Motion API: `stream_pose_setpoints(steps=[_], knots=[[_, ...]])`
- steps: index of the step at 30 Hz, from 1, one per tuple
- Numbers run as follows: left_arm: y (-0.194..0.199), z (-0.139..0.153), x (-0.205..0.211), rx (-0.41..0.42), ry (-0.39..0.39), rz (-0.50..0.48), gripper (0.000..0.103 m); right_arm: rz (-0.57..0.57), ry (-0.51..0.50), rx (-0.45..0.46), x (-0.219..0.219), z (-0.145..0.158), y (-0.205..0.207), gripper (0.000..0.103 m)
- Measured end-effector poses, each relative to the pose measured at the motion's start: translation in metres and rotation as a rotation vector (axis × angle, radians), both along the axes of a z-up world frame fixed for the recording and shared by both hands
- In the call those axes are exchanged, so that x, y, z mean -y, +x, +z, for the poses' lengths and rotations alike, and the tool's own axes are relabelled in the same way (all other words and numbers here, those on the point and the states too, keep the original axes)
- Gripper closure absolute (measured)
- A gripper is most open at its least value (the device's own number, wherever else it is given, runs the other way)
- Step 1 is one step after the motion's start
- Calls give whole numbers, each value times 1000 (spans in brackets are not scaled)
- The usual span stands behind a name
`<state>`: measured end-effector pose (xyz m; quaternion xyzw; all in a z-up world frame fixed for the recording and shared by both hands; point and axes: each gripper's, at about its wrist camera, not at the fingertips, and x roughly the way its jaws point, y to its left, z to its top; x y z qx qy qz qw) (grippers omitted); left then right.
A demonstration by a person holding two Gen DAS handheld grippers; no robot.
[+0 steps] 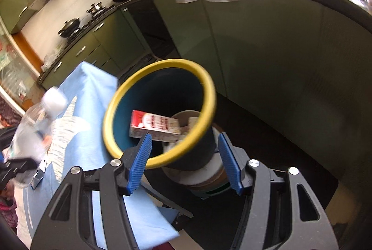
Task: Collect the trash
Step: 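Carry the water bottle over the bin and open the left gripper, then grasp the silver-and-blue toothpaste tube with the right gripper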
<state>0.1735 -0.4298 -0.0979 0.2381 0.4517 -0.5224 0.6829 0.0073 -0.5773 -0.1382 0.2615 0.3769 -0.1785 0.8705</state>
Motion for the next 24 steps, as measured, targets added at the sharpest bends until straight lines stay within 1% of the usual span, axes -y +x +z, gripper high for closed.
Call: stream_pose_setpoints(steps=[3, 5, 7, 8, 9, 11, 12, 14, 16, 17, 19, 21, 24], knots=[[7, -16, 46, -8, 19, -16, 38, -33, 14, -4, 13, -6, -11, 47], [15, -26, 73, -5, 29, -5, 38, -44, 22, -10, 20, -9, -16, 47], [24, -35, 93, -9, 21, 15, 37, -51, 29, -15, 23, -13, -18, 47], [28, -39, 102, -7, 15, 23, 33, -51, 32, -17, 24, -14, -18, 47], [32, -40, 103, -4, 9, 31, 25, -51, 35, -18, 24, -15, -19, 47], [38, -36, 109, 8, -12, 61, 20, -49, 39, -16, 25, -17, -19, 47], [40, -31, 106, 5, -25, 68, 20, -46, 40, -16, 26, -17, -19, 47], [40, -17, 93, 8, -65, 79, 19, -45, 41, -14, 26, -18, -20, 47], [36, 0, 73, 38, -101, 101, 19, -41, 43, -13, 24, -18, -17, 47], [32, 12, 58, 59, -132, 117, 19, -37, 43, -11, 23, -18, -17, 47], [23, 31, 29, 97, -185, 147, 14, -21, 46, -10, 19, -18, -13, 46], [14, 50, -10, 143, -235, 199, 13, 1, 47, -12, 13, -17, -7, 46], [5, 69, -73, 190, -297, 287, 11, 54, 41, -14, -3, -14, 5, 46]])
